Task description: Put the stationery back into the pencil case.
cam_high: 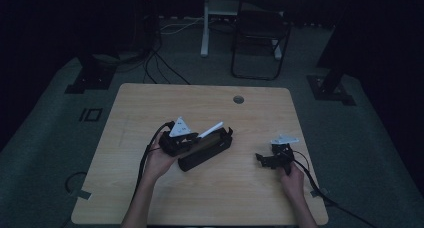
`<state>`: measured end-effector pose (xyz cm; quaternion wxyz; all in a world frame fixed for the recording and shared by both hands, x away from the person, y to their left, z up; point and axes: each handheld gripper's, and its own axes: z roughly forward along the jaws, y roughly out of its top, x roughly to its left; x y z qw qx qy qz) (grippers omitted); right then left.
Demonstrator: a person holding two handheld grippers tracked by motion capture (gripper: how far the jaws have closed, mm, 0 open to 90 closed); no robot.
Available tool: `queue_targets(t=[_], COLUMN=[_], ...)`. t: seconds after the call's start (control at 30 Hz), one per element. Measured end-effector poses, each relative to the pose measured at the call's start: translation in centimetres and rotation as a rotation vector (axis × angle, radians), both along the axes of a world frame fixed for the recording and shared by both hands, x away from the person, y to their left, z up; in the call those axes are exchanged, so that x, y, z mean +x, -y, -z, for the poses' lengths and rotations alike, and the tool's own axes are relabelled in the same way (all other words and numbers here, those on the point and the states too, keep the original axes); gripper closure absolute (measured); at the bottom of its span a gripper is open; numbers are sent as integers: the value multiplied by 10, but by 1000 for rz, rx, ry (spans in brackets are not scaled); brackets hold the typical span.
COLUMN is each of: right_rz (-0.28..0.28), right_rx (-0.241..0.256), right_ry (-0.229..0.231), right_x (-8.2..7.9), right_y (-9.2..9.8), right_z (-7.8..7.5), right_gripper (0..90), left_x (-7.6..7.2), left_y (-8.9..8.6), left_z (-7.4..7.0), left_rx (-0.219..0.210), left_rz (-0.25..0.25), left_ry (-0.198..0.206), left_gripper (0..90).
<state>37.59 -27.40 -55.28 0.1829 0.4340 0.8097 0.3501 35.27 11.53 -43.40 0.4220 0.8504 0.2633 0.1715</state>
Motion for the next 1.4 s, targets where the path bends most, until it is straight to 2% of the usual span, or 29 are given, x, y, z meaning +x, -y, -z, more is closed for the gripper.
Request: queue_targets(t=[0.7, 1.17, 1.2, 1.4], right_rz=[0, 1, 1, 0], right_rx=[0, 1, 1, 1], right_ry=[0, 0, 0, 0], right_x=[0, 0, 0, 0], right_y=[0, 0, 0, 0], right_z=[0, 0, 0, 0], right_gripper=[123, 123, 123, 123], left_x=[5, 8, 8, 9], left_y=[5, 7, 7, 7], left_z=[7, 11, 13, 16], left_rx=[-3, 9, 22, 27], left_rz=[10, 8, 4, 4], left_ry=[-14, -22, -19, -28], left_gripper=[787, 787, 787, 787])
